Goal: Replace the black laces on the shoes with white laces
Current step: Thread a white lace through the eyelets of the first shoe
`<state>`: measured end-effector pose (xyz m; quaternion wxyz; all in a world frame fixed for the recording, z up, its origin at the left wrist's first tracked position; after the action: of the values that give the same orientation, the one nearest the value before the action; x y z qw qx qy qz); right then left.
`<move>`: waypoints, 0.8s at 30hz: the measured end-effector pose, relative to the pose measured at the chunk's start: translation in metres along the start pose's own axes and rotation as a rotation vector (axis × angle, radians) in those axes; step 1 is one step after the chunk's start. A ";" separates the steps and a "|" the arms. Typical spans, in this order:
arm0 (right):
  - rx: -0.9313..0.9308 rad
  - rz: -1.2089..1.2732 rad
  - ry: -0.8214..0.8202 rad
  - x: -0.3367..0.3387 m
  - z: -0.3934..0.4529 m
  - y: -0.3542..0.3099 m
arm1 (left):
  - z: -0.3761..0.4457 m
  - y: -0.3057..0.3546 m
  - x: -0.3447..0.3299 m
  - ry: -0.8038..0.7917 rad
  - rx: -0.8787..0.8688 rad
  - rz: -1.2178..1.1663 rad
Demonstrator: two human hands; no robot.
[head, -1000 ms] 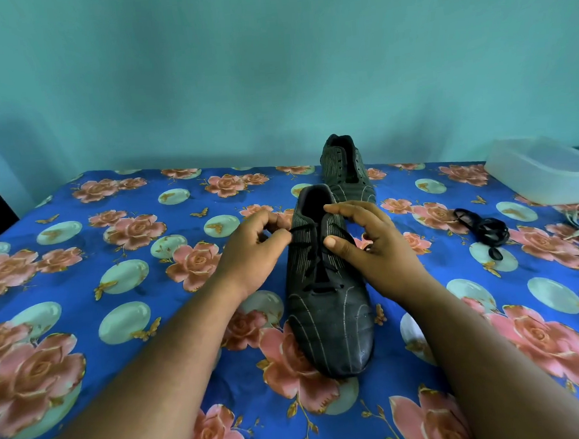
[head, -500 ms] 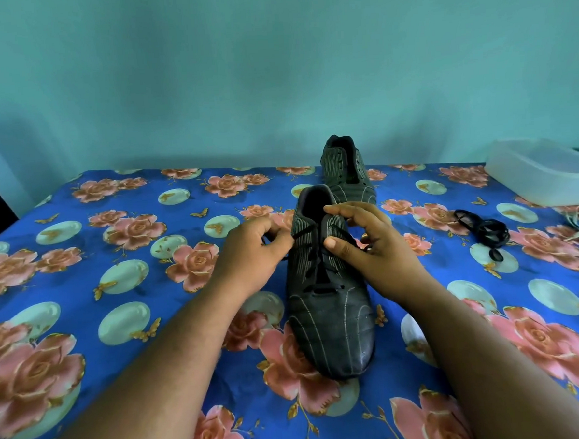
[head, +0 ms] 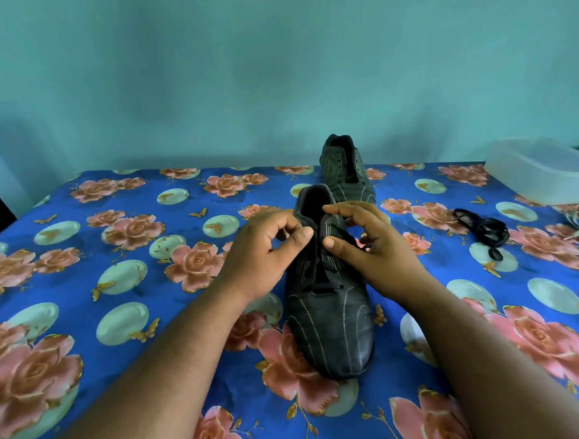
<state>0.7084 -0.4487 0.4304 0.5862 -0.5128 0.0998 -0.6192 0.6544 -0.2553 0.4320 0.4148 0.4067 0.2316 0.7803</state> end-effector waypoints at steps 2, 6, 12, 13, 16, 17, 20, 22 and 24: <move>0.002 -0.007 -0.001 0.000 0.000 0.001 | 0.000 -0.001 0.002 0.002 0.049 -0.016; -0.002 0.000 0.003 -0.001 -0.001 0.000 | -0.002 -0.011 0.009 0.073 0.215 0.030; -0.003 0.014 0.004 -0.001 -0.001 0.000 | -0.005 -0.033 0.015 0.042 0.463 0.118; -0.004 0.009 0.004 0.000 -0.001 0.000 | -0.005 -0.030 0.015 0.056 0.441 0.097; -0.020 0.009 -0.001 0.000 0.000 0.000 | -0.003 -0.020 0.014 0.116 0.360 -0.101; -0.021 0.006 -0.001 0.000 0.000 0.001 | -0.002 -0.017 0.013 0.105 0.318 -0.139; -0.013 -0.009 0.000 0.000 0.000 0.001 | -0.001 -0.004 0.007 0.029 0.129 -0.075; -0.007 -0.012 0.000 0.000 0.001 0.001 | -0.002 0.000 0.003 -0.005 0.047 0.002; -0.007 -0.012 -0.004 0.000 0.001 0.001 | -0.001 0.000 0.001 -0.028 0.046 0.026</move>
<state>0.7092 -0.4486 0.4301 0.5808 -0.5167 0.0979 -0.6214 0.6531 -0.2549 0.4319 0.3985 0.4300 0.2383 0.7743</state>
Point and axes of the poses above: each hand's wrist, its own z-axis towards the middle knuckle, its own x-axis out of the back of the hand, y = z × x, the point moved 4 cm from there along z, towards the middle knuckle, and after that the axes turned 2 degrees about -z, right-handed, at the moved point
